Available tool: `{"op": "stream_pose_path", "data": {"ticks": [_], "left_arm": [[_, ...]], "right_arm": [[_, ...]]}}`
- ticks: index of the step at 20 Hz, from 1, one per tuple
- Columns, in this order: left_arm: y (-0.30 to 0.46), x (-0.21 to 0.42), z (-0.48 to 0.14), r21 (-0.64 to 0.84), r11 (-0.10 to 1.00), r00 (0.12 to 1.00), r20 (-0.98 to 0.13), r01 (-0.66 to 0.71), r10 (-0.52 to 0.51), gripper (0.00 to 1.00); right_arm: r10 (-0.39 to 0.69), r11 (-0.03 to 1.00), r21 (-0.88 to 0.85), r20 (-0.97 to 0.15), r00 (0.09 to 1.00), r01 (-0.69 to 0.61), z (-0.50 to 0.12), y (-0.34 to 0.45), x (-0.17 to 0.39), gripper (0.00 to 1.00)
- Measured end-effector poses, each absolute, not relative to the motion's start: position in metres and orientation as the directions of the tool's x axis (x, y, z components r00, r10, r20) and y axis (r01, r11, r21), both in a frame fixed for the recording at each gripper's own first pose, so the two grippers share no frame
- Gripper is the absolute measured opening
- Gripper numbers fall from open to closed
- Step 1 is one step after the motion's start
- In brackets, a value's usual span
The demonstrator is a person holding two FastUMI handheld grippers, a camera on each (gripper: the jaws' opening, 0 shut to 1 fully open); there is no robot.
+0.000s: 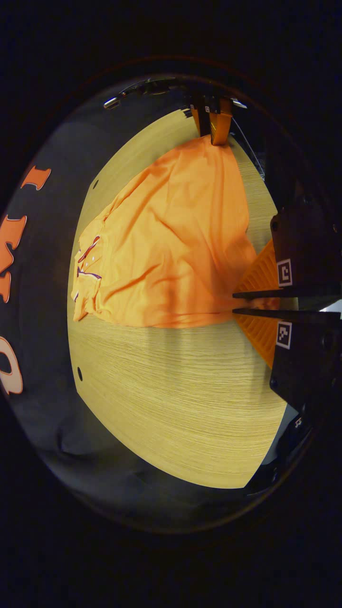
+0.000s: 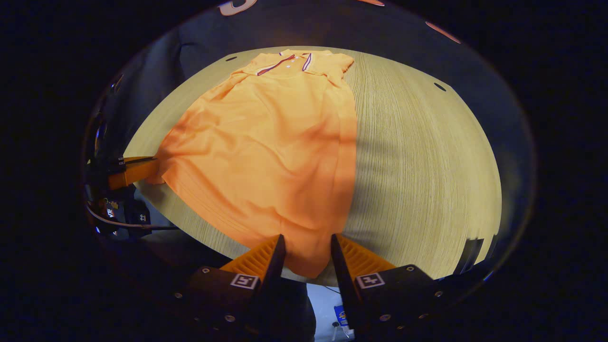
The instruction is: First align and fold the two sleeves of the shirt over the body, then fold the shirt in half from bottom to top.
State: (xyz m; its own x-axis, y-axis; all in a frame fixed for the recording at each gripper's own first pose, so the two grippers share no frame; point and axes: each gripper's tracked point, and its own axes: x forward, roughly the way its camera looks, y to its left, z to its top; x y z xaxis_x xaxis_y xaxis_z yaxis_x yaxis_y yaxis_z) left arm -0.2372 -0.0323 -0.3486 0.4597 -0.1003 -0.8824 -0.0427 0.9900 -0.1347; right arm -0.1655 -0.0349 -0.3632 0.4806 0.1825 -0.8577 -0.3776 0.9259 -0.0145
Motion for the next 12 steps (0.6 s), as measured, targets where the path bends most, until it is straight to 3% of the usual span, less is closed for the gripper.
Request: {"op": "stream_pose_path", "data": {"ticks": [1,2,3,4,5,6,7,12], "left_arm": [[-0.032,-0.238,-0.353,-0.122,0.992,0.448,-0.888,-0.019,-0.100,0.13],[-0.034,-0.235,-0.352,-0.110,0.994,0.452,-0.887,-0.001,-0.098,0.13],[-0.035,-0.234,-0.352,-0.106,0.994,0.443,-0.892,-0.007,-0.092,0.13],[-0.035,-0.231,-0.352,-0.107,0.994,0.441,-0.892,-0.003,-0.095,0.01],[-0.037,-0.234,-0.351,-0.126,0.992,0.436,-0.893,-0.010,-0.109,0.01],[-0.041,-0.234,-0.348,-0.165,0.986,0.433,-0.891,-0.026,-0.138,0.02],[-0.043,-0.231,-0.344,-0.191,0.981,0.440,-0.884,-0.036,-0.156,0.01],[-0.037,-0.216,-0.317,-0.214,0.976,0.470,-0.866,-0.036,-0.172,0.01]], "right_arm": [[0.188,0.944,0.018,-0.849,0.494,-0.328,-0.362,-0.034,-0.163,0.48],[0.214,0.944,0.053,-0.850,0.482,-0.325,-0.362,-0.031,-0.167,0.27],[0.239,0.934,0.076,-0.860,0.450,-0.350,-0.364,-0.026,-0.174,0.26],[0.249,0.933,0.086,-0.856,0.454,-0.349,-0.362,-0.025,-0.172,0.26],[0.258,0.939,0.107,-0.849,0.461,-0.328,-0.358,-0.022,-0.163,0.26],[0.286,0.942,0.160,-0.843,0.456,-0.295,-0.361,-0.019,-0.172,0.02],[0.321,0.937,0.216,-0.841,0.436,-0.274,-0.364,-0.011,-0.175,0.08],[0.427,0.904,0.380,-0.787,0.445,-0.196,-0.335,-0.004,-0.164,0.04]]}}
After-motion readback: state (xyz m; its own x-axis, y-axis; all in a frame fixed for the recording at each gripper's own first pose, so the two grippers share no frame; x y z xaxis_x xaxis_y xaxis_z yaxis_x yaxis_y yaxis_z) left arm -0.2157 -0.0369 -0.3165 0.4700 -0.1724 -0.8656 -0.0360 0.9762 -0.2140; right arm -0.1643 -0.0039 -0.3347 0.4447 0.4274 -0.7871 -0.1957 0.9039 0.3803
